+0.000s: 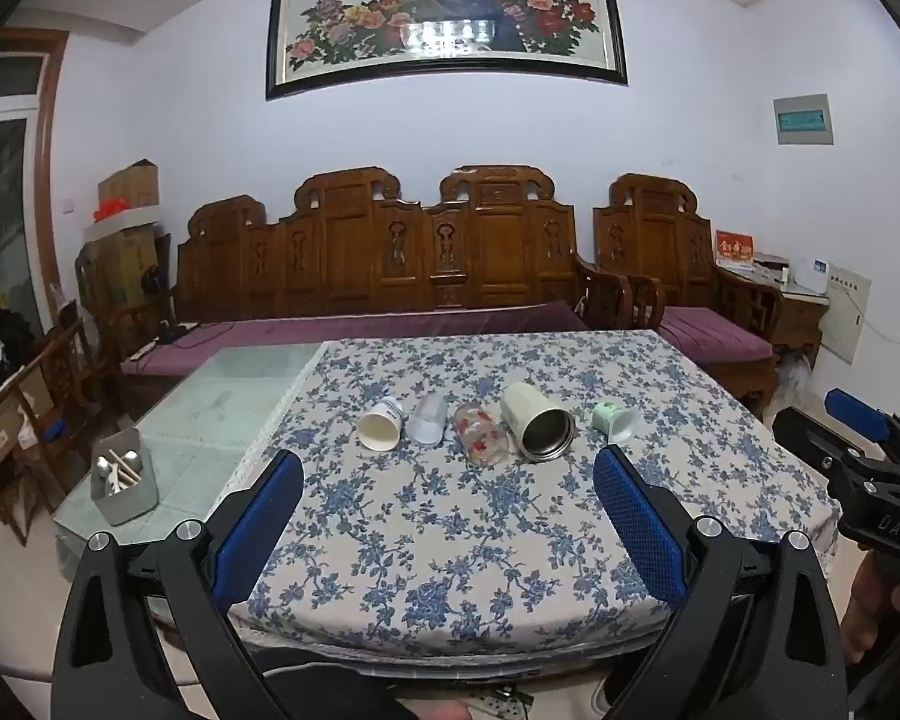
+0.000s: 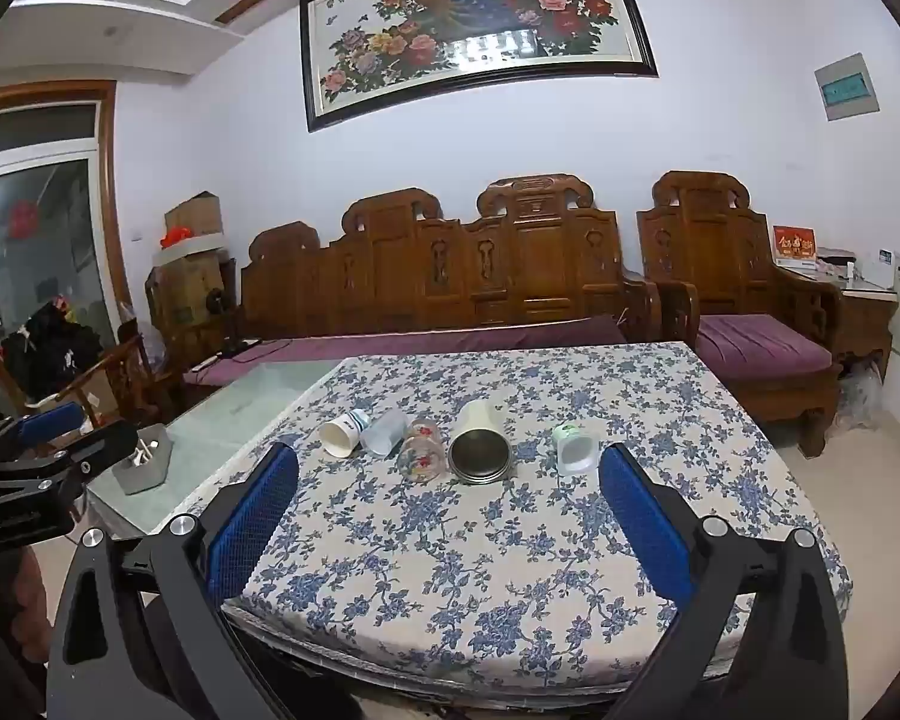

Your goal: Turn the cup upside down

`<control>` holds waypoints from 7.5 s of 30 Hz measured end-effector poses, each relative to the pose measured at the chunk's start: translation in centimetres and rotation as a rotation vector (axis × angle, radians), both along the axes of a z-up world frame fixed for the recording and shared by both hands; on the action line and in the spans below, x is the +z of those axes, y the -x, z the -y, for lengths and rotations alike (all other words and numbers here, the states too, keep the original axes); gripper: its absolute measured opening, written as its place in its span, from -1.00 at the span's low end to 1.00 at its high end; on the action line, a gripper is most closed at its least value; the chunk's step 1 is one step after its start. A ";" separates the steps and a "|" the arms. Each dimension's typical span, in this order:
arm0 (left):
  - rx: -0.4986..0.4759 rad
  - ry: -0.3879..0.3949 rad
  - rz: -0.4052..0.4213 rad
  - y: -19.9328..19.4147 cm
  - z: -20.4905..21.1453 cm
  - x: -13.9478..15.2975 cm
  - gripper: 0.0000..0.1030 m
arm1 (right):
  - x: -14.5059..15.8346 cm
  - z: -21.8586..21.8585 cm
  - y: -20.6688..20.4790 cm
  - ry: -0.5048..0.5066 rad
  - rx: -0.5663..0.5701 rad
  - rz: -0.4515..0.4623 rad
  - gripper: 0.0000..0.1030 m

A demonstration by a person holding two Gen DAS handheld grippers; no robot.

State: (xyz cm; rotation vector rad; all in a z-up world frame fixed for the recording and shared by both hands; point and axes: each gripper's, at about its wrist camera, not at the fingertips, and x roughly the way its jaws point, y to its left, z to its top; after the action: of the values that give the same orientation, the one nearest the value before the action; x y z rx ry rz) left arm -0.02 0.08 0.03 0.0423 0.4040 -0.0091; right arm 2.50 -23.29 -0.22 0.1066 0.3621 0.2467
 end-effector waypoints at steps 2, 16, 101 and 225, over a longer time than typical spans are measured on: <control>0.001 0.003 -0.001 0.0 -0.1 0.0 0.82 | 0.0 0.0 0.0 -0.002 0.000 0.001 0.96; -0.003 -0.001 0.009 0.1 0.1 1.1 0.82 | 0.0 0.0 0.1 0.000 0.000 0.005 0.96; -0.045 -0.031 -0.089 -4.2 0.9 -0.4 0.82 | -1.5 0.6 -4.0 0.026 0.010 -0.058 0.95; -0.124 0.199 -0.933 -31.1 9.7 -18.6 0.29 | -14.1 4.5 -19.7 0.115 0.208 -0.528 0.43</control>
State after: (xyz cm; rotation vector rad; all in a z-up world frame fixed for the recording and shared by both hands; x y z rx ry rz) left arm 31.08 -9.60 -18.59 -0.1407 1.3309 -0.1969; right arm 22.19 -27.75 -14.36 0.0185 0.9136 0.4035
